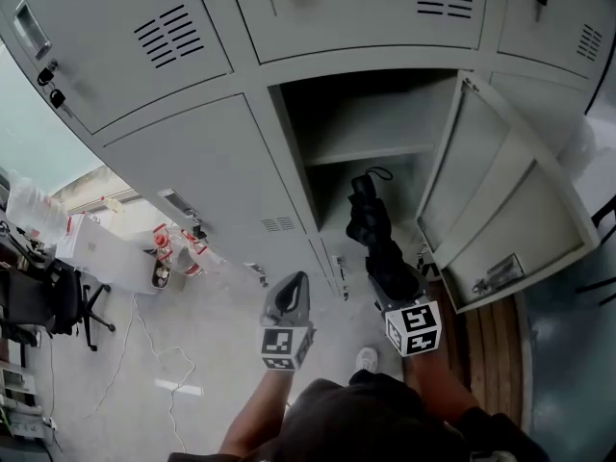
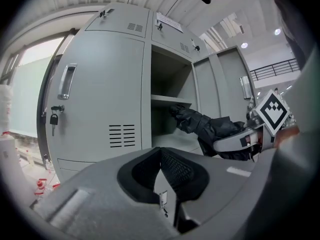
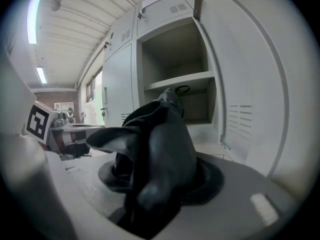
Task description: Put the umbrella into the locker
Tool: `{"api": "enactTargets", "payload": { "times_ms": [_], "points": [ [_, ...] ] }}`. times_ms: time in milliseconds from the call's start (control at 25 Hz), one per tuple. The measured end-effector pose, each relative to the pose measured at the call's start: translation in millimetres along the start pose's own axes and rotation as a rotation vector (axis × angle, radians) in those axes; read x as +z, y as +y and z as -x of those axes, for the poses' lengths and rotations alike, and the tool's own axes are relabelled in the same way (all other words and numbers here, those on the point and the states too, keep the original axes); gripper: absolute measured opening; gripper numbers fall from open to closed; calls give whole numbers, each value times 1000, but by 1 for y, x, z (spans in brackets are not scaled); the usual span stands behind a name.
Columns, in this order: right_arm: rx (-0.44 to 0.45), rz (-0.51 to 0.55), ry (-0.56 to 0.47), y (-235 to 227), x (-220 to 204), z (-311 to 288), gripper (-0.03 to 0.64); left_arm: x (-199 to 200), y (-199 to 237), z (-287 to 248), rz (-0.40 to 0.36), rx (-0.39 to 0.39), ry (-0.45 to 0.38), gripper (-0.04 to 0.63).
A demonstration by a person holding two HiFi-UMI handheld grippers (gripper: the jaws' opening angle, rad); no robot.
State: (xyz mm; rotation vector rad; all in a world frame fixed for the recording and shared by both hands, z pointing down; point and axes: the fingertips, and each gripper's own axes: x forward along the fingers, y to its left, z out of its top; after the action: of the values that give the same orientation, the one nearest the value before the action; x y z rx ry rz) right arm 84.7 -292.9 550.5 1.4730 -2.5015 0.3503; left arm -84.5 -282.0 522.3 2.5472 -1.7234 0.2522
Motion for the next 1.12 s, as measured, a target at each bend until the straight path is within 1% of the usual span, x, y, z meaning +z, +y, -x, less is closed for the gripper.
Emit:
{"api": "enactTargets", "payload": {
  "times_ms": [120,280,360,520,680,920,1120],
  "points": [
    [10,2,-3,-5,5,-8,235,0,-1,-6,-9,7,-11,3],
    [11,0,-4,-8,11,-18,235,-1,-1,-10,4,2,11,3],
    [6,2,-1,-10,14,-24,235,3,3,-15,-11,-5,-10,5],
    [-10,5,23,-12,19,-37,235,8,11,-24,-25,-20,-22,3],
    [-33,14,40,-16,25,-50,235,16,17,-32,-66,-38,-44,3],
    [-74,22,46,-22,33,-71,235,17,29,-39,-55,-67,-51,3],
    [-96,28,54,-28,48,-91,235,15,40,-42,-41,-72,-54,5]
  ]
}}
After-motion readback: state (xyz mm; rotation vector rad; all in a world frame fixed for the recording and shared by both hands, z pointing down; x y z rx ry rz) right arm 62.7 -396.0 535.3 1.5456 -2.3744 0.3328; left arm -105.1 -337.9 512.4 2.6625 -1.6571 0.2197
